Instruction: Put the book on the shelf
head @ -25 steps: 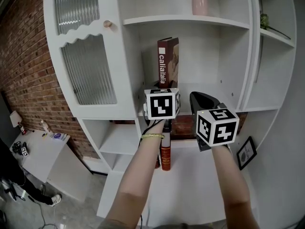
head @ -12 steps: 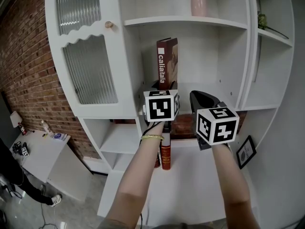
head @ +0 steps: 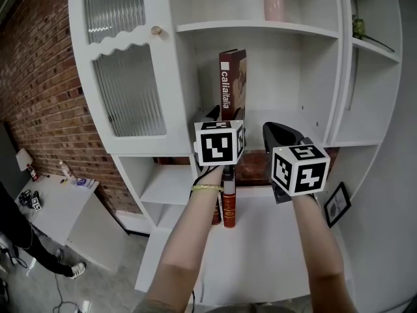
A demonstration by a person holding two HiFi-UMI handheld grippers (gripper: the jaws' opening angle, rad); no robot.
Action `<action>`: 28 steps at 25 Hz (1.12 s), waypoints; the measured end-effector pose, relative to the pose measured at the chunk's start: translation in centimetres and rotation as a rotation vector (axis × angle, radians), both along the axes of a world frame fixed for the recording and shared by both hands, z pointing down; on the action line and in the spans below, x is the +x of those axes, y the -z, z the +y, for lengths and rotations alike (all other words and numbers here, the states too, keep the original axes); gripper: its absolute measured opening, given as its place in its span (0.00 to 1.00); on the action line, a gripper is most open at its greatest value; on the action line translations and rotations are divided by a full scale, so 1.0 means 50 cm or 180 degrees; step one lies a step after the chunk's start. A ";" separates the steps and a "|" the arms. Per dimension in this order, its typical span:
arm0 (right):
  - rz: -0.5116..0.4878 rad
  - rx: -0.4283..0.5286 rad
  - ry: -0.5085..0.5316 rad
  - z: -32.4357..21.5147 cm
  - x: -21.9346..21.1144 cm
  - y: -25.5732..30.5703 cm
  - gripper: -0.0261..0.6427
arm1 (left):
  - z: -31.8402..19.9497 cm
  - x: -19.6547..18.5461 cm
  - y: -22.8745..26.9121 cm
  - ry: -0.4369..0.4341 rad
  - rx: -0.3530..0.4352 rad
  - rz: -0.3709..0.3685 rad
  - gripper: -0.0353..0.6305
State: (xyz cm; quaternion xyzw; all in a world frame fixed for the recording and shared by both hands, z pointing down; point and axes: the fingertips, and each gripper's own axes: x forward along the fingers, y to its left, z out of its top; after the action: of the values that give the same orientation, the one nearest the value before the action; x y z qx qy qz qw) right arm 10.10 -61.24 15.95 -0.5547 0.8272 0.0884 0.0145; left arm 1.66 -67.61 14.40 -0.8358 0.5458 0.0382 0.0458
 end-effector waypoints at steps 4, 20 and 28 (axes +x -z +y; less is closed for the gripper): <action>0.0013 -0.0003 -0.0012 0.012 -0.004 0.000 0.05 | 0.016 -0.010 -0.002 -0.0006 -0.0019 0.0030 0.40; 0.0019 -0.0059 -0.0056 0.079 -0.011 -0.023 0.05 | 0.117 -0.015 -0.022 -0.0130 -0.0021 0.0055 0.39; -0.0005 -0.0100 -0.0088 0.113 -0.004 -0.049 0.05 | 0.179 -0.022 -0.045 -0.0198 0.0001 0.0089 0.39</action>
State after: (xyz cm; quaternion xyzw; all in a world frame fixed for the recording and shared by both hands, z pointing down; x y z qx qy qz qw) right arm 9.88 -55.57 18.38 -0.5662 0.8208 0.0751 0.0053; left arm 0.58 -58.66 16.66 -0.8517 0.5202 0.0515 0.0371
